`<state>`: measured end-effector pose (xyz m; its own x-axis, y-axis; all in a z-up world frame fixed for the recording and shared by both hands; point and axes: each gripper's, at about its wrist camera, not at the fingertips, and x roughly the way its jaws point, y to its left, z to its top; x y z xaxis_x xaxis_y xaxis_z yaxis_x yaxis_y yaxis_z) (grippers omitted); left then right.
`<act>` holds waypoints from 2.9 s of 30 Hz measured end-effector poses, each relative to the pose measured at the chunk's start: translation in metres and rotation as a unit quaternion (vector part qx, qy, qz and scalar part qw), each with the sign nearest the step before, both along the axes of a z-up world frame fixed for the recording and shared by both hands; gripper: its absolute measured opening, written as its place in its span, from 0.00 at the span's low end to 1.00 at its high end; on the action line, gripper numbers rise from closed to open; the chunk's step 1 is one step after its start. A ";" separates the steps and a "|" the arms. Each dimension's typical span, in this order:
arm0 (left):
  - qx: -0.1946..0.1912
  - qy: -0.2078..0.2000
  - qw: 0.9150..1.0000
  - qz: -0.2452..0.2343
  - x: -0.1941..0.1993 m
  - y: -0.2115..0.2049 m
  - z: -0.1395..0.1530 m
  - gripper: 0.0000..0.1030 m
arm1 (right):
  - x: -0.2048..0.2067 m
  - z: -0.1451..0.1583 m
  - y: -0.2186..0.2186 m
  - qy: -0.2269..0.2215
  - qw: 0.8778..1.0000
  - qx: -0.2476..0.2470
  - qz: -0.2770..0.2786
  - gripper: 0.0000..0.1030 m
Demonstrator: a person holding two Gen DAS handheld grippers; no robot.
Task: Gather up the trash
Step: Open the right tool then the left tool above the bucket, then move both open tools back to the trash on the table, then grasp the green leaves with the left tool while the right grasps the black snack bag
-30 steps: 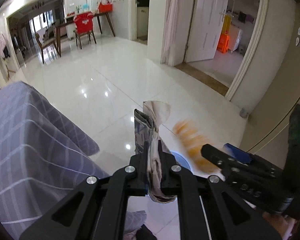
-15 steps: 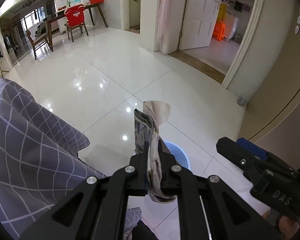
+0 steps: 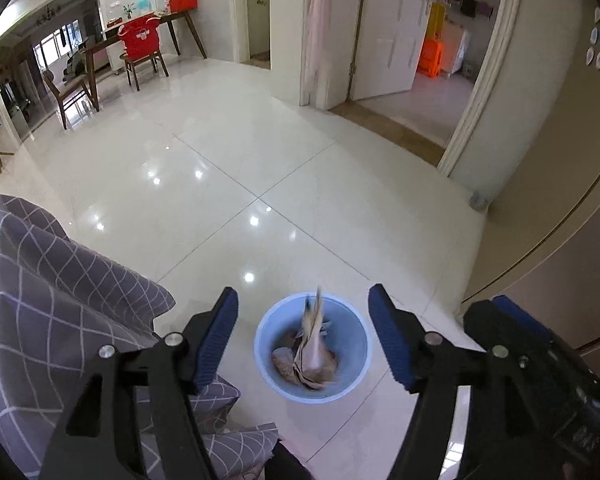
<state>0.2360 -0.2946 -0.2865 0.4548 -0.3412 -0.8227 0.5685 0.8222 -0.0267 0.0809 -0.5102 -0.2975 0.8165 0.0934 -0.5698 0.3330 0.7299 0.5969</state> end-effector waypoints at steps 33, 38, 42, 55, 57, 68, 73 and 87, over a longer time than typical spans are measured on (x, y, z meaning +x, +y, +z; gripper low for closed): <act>-0.054 -0.100 0.967 0.230 -0.051 0.325 0.138 0.69 | 0.033 0.127 0.265 -0.072 0.969 -0.072 0.226 0.72; -0.064 -0.087 0.948 0.299 -0.042 0.401 0.125 0.69 | 0.058 0.129 0.330 -0.064 0.954 -0.091 0.277 0.72; -0.071 -0.073 0.937 0.334 -0.032 0.440 0.114 0.69 | 0.074 0.124 0.363 -0.056 0.945 -0.104 0.304 0.72; -0.063 -0.020 0.942 0.330 0.016 0.458 0.068 0.67 | 0.135 0.107 0.423 -0.031 0.928 -0.141 0.343 0.72; -0.068 -0.019 0.942 0.328 0.019 0.460 0.065 0.38 | 0.138 0.106 0.430 -0.030 0.926 -0.149 0.346 0.71; -0.117 -0.008 0.943 0.312 0.009 0.479 0.059 0.11 | 0.161 0.092 0.480 -0.012 0.902 -0.187 0.390 0.28; -0.136 -0.017 0.940 0.314 -0.003 0.488 0.070 0.10 | 0.156 0.091 0.484 -0.015 0.896 -0.201 0.395 0.12; -0.159 -0.093 0.936 0.299 -0.060 0.469 0.143 0.10 | 0.103 0.146 0.430 -0.081 0.912 -0.179 0.359 0.09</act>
<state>0.1757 0.1745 -0.1432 0.7676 -0.1952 -0.6105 0.0290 0.9621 -0.2711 0.1841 -0.0807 -0.1511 0.6938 0.4700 -0.5456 -0.3798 0.8825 0.2772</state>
